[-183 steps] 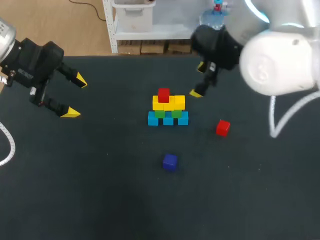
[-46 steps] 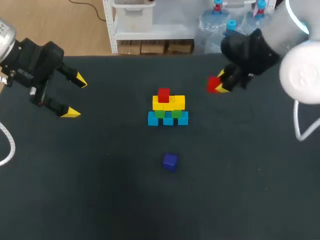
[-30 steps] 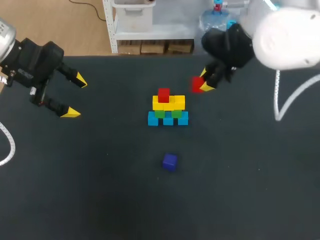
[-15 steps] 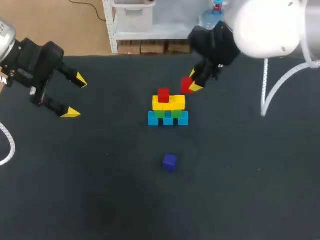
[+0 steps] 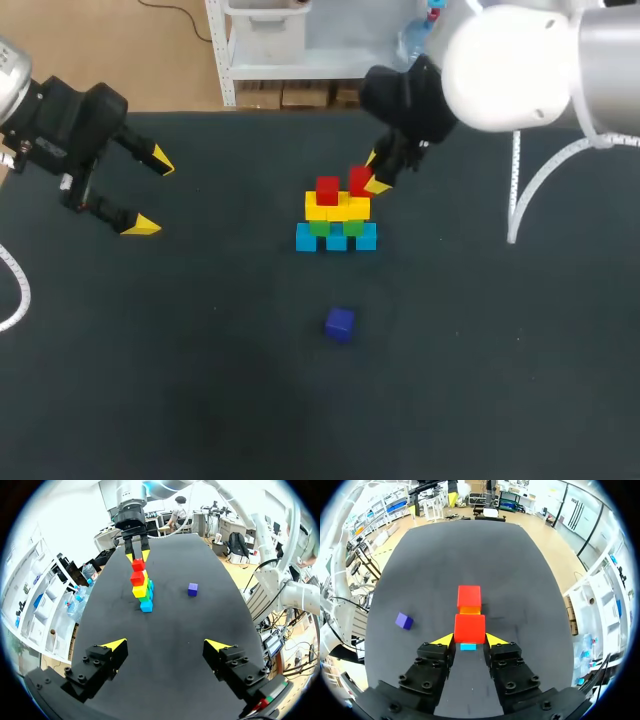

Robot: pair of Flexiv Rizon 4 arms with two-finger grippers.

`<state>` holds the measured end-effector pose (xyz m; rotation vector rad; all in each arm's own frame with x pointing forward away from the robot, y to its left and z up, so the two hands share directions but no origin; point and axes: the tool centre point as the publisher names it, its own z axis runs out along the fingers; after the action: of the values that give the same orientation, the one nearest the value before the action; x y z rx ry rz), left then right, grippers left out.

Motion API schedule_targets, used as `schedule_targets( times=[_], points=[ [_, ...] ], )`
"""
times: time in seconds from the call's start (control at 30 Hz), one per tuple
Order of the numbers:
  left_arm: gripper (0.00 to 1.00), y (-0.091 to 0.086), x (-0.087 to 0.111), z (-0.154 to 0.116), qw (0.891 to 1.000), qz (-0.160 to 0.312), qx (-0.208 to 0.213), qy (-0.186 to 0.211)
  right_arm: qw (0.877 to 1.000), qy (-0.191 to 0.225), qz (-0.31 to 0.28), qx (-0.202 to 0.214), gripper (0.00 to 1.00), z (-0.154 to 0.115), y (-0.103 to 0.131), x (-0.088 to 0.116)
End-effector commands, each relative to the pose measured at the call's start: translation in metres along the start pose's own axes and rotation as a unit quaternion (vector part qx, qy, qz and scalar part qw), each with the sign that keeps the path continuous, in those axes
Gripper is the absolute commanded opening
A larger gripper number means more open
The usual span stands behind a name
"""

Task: Place the blue cubes, place green cubes on the blue cubes, place the yellow cubes on the green cubes, then place the red cubes on the yellow cubes, and place purple cube on the red cubes.

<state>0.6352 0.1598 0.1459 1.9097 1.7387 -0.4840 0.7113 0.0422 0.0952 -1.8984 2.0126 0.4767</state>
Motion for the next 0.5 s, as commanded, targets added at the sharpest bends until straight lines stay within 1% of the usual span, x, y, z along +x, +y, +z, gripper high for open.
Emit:
schedule_targets(
  times=[0.03, 0.5],
  points=[
    [1.00, -0.0005, 0.0012, 0.0001, 1.000, 0.001, -0.001, -0.002, 1.000, 0.000, 0.000, -0.002, 0.00, 0.0040, -0.0006, -0.0032],
    [1.00, -0.0005, 0.0012, 0.0001, 1.000, 0.001, -0.001, -0.002, 1.000, 0.000, -0.002, -0.010, 0.00, 0.0116, 0.0001, -0.0083]
  ],
)
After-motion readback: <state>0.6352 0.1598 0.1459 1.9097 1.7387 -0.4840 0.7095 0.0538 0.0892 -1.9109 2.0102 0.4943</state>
